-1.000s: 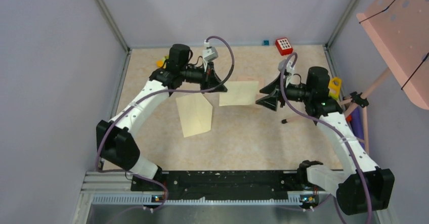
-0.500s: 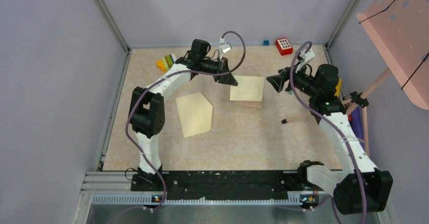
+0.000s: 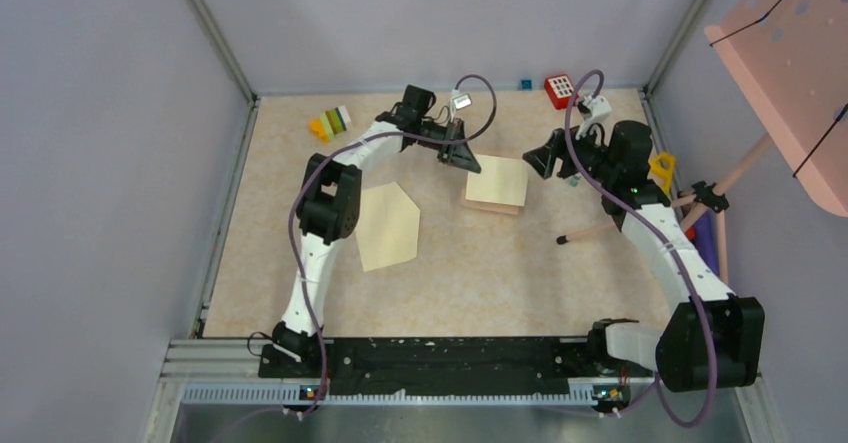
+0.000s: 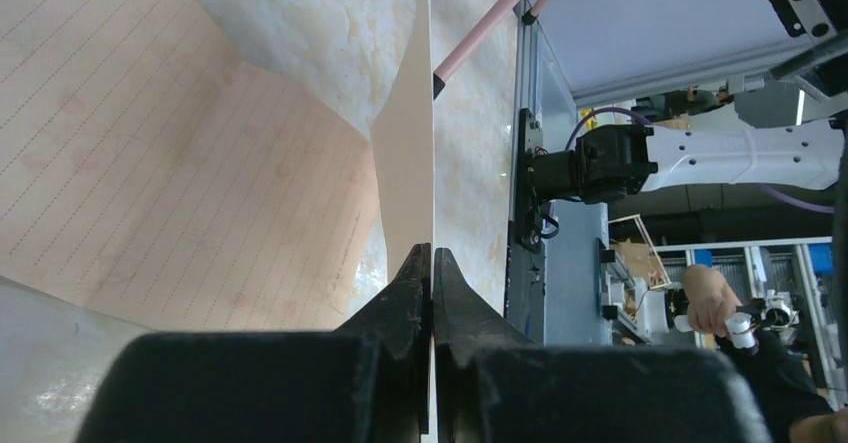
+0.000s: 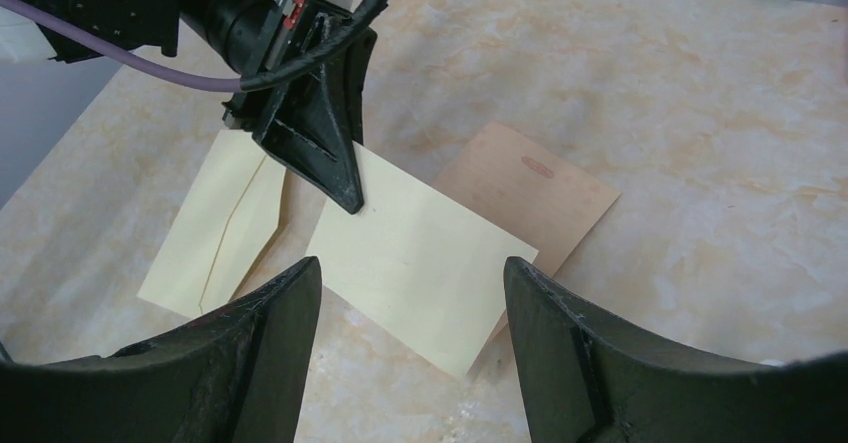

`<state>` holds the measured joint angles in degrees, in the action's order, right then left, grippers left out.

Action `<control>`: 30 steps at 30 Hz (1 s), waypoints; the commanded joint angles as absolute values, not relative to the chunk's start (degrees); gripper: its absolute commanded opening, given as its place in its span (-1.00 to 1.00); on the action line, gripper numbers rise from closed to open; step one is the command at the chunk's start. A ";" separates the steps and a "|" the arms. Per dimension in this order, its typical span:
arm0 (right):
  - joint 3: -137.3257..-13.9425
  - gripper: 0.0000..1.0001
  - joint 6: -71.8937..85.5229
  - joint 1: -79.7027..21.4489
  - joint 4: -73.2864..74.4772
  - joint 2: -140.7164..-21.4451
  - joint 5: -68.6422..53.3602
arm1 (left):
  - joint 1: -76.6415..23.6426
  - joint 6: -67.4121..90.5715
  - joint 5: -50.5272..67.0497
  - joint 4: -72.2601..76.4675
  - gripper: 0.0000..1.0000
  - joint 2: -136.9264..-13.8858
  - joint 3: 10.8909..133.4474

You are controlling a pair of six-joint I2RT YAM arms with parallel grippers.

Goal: Place the letter into the envelope and seal it
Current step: Place the letter at the center of the board.

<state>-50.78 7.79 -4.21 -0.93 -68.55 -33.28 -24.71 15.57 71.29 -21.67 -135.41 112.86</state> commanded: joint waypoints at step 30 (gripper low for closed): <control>-56.72 0.37 11.92 -7.99 -3.04 -83.08 -16.93 | -24.36 3.34 51.06 -40.36 0.66 -143.32 124.10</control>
<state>-51.57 9.63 -7.51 -2.94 -79.72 -22.72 -24.71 4.40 54.22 -40.84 -145.60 124.11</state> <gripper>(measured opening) 0.683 0.736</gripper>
